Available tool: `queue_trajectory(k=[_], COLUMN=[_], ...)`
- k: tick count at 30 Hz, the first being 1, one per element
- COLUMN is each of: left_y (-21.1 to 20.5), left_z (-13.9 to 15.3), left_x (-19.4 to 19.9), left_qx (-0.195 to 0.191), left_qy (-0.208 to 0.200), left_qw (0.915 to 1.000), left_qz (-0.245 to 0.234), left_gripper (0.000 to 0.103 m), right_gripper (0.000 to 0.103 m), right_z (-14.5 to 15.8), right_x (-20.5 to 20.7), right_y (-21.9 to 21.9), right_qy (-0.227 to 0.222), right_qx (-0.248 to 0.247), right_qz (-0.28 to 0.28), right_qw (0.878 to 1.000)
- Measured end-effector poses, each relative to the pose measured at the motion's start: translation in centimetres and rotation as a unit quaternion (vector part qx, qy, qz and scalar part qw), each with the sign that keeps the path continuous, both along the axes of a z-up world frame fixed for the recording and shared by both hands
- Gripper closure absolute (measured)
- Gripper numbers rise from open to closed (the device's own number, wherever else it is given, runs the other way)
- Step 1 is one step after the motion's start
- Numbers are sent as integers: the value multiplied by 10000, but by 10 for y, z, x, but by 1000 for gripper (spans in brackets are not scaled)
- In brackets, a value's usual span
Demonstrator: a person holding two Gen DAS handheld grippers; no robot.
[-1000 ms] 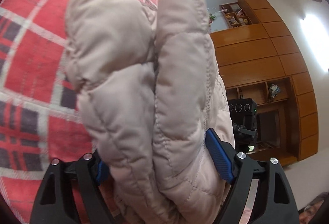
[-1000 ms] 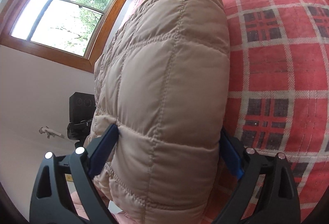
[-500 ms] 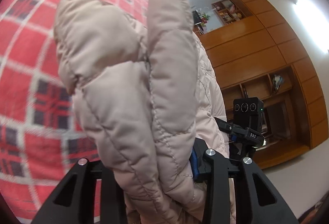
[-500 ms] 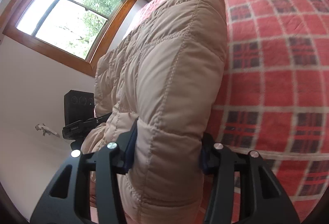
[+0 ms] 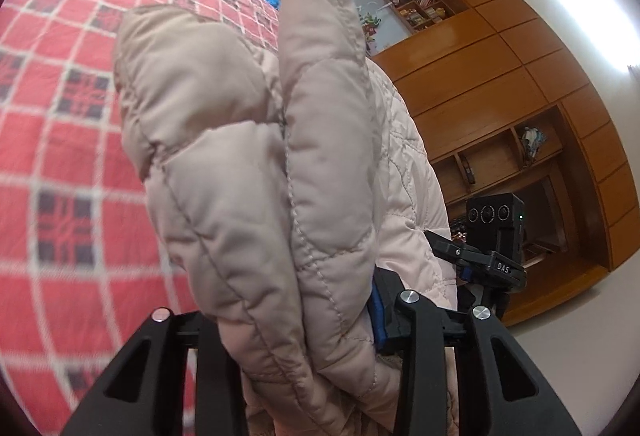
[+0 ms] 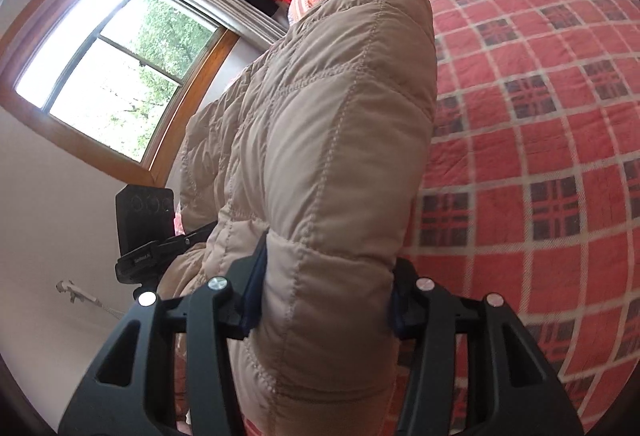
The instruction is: Fold large clothes
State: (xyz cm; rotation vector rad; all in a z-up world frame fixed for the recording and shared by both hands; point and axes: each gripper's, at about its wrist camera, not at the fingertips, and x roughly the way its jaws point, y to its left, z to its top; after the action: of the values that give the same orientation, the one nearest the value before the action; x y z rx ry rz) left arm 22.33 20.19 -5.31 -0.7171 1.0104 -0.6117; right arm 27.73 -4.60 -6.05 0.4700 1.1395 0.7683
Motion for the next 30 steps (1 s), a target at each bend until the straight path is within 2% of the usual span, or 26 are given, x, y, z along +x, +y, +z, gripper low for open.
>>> queue_trajectory(k=[6,8,10,12,16,20,22,25,30], left_y=[-8,-7,-7,-6,7,35,43,30,-12], left_z=[-37,-40,-39,-34,-17,6,17,31,40], left_x=[15,14,12,8,-8,-47,-70,-95,-112], left_qx=[66,-29,39,176,369,525,418,278,425], left_qy=[318,317,346,423,390,85,-67,-177,-254], left_qw=[9995,9995,9993,9988,9982,9970,9970,9984,9988], left_qz=[62,73,103,191,271,565,645,450,1], left_gripper=[64,63,59,52,49,44,44,43,43], right_gripper=[52,51,44,38,24,23,23,23,23], right_z=[-50,-58,-55,-52,-43,-35,-34,-35,-38], right_x=[20,21,21,18,3,-29,-42,-62,-75], right_y=[-7,-8,-7,-10,-19,-32,-38,-40,-41], right_qy=[419,488,442,431,365,297,330,375,429], right_qx=[-34,93,29,-10,-16,-128,-149,-209,-297], right_qz=[-71,-70,-76,-118,-187,-146,-158,-198,-308], right_qw=[9991,9987,9990,9990,9992,9994,9992,9989,9982])
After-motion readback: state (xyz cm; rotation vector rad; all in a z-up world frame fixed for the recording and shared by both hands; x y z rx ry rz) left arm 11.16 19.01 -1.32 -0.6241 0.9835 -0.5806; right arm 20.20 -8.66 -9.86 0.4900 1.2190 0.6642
